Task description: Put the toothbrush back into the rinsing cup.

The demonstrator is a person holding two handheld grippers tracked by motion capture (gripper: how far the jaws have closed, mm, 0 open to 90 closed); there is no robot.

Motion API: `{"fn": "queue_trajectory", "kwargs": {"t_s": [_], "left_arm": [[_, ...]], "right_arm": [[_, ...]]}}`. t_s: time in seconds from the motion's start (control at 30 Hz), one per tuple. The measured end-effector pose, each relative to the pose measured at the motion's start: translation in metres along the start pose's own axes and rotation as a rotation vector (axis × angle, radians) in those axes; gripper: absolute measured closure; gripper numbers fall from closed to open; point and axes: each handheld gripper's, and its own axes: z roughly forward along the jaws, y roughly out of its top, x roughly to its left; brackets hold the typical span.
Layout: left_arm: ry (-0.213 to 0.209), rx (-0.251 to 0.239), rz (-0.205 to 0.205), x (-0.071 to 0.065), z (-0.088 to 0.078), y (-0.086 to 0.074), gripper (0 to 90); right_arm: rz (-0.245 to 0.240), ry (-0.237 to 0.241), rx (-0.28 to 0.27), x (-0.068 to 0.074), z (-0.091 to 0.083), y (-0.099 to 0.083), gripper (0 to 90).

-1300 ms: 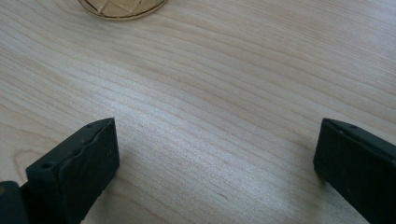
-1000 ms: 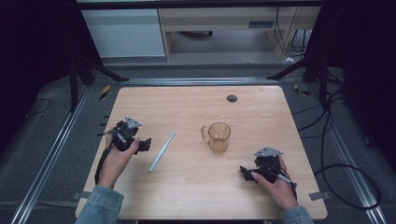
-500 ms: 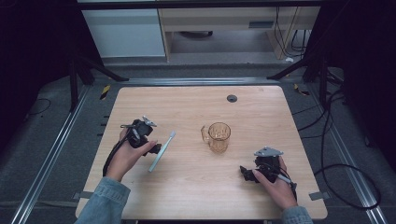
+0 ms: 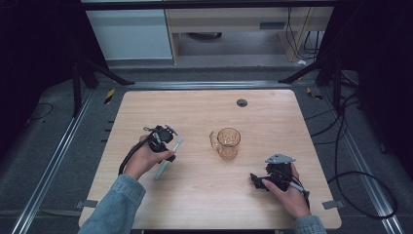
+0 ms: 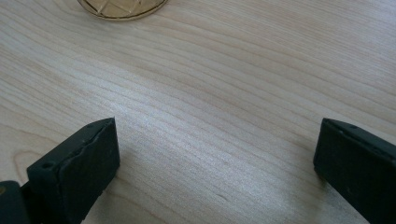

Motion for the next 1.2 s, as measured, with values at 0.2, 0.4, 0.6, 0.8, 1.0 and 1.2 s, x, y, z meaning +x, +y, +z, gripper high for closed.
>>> {"fn": "queue_trajectory", "kwargs": {"t_s": [0.2, 0.4, 0.6, 0.8, 1.0, 1.2], "left_arm": [[-0.028, 0.059, -0.011, 0.008, 0.004, 0.016, 40.7], [-0.071, 0.11, -0.018, 0.008, 0.017, 0.023, 49.6], [-0.096, 0.122, -0.038, 0.011, 0.022, 0.028, 59.7], [-0.102, 0.14, -0.045, 0.012, 0.025, 0.03, 65.4], [-0.093, 0.144, -0.076, 0.014, 0.026, 0.033, 69.8], [-0.071, 0.159, -0.093, 0.013, 0.031, 0.036, 72.0]], "right_arm": [[-0.004, 0.0, -0.001, 0.0, 0.0, 0.0, 0.7], [-0.004, 0.0, 0.0, 0.0, 0.0, 0.0, 0.7], [-0.004, 0.0, -0.001, 0.0, 0.0, 0.0, 0.7], [-0.003, 0.0, -0.001, 0.0, 0.0, 0.0, 0.7], [-0.004, 0.0, -0.001, -0.001, 0.0, 0.0, 0.7], [-0.002, 0.0, -0.001, -0.001, 0.0, 0.0, 0.7]]}}
